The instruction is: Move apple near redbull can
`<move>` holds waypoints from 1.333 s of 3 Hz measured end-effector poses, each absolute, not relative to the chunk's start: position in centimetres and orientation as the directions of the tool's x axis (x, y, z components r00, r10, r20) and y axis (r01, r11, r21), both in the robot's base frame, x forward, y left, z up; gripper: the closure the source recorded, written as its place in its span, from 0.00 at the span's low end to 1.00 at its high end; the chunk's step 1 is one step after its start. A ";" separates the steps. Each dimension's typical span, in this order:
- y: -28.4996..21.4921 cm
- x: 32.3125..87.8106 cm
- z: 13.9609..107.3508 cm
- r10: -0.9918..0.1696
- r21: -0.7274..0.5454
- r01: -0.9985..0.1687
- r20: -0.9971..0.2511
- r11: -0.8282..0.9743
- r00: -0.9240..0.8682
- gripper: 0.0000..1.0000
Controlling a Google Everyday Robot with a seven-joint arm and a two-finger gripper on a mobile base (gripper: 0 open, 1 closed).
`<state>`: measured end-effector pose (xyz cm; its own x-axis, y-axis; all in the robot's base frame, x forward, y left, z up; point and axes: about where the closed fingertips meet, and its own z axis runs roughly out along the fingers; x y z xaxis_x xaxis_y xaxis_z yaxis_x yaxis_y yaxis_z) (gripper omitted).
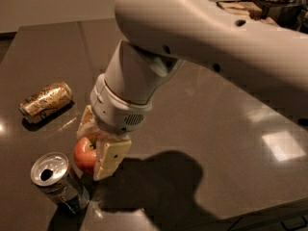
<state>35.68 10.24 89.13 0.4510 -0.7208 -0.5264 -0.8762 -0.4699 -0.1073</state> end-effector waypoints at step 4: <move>10.1 35.9 85.8 -0.733 -0.075 -0.859 -0.487 -0.506 0.475 0.59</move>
Offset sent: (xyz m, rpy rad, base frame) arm 0.0064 -0.0052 -0.0325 -0.0601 0.0195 0.0215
